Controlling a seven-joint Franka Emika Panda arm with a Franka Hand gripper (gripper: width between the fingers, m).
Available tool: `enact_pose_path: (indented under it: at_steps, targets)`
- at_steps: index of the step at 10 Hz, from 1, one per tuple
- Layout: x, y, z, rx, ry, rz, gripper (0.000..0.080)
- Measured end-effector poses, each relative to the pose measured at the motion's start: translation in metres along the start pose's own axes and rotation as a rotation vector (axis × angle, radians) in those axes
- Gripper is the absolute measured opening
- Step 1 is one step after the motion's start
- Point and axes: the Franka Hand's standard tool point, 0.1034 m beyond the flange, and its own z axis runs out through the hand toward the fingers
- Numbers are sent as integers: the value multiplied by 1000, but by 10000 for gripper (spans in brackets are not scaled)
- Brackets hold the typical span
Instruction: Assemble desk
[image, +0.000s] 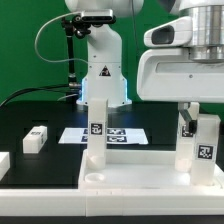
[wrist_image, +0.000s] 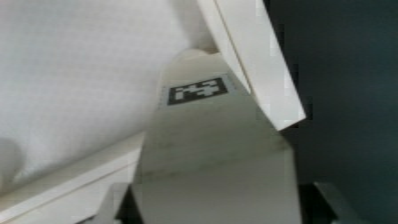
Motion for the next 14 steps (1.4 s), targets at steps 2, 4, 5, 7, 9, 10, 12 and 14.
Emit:
enact_pose_path:
  at_steps: [2,4,5,7,9,10,12,14]
  targets:
    - [4,6,0,-13,8,72,304]
    - [6,10,0,-22,12,91,304]
    - [7,10,0,-22,12,87,304]
    - [7,11,0,-22,12,85,304]
    - [7,9,-15,-16,-3,101,398]
    - [13,9,-30,0,8,105,535]
    - [23,14,-64,15,9,119,614]
    - [21,15,-59,11,7,119,648]
